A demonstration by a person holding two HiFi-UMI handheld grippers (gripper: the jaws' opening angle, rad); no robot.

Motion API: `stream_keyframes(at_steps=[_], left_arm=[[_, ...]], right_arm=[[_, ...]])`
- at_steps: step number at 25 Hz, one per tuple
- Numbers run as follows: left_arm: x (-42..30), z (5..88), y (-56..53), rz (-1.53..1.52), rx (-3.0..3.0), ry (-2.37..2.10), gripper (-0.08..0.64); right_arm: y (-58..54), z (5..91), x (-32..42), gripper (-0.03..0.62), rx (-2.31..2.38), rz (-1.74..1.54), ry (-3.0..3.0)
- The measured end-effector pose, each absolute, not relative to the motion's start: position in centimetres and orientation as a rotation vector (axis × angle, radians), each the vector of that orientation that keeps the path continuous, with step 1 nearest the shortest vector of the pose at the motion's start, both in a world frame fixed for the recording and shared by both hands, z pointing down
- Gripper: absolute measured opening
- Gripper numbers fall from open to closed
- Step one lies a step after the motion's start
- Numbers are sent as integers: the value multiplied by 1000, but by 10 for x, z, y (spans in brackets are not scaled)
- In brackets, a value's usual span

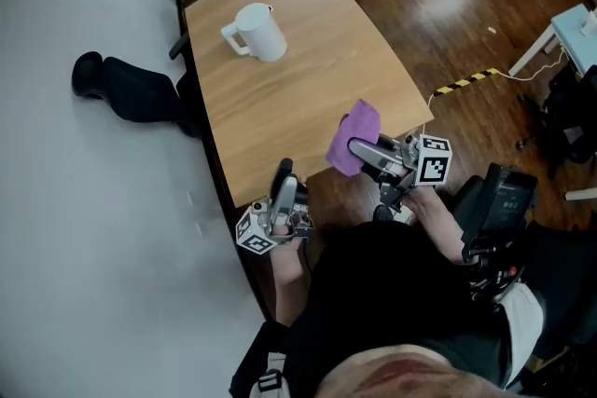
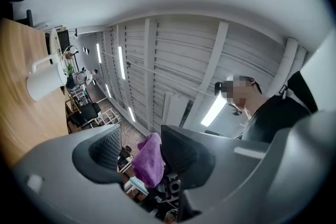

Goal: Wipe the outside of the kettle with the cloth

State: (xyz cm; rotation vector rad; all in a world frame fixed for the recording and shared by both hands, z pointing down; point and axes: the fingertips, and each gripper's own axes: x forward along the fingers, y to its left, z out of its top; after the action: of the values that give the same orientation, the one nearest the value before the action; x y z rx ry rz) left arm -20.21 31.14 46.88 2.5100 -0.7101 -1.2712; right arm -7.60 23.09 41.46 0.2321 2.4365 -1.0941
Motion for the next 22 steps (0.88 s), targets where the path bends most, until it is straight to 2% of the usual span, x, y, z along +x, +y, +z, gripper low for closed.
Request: stream_keyframes(at_steps=[5,9,13,22], left_arm=[[-205,428,332,-1324,2547,-693,0],[-205,434,334,-1414,2542,-715,0],[-200,455,328,-1521,2527,-745,0],[-206,442,311,-1438,2556,-706,0]], right_arm=[[236,401,-81,52,197,-1105,2457],[234,403,-81,52,195,-869,2599],[219,436,-86,52,210,-1048,2582],[208,422,-99,52,167,-981,2594]])
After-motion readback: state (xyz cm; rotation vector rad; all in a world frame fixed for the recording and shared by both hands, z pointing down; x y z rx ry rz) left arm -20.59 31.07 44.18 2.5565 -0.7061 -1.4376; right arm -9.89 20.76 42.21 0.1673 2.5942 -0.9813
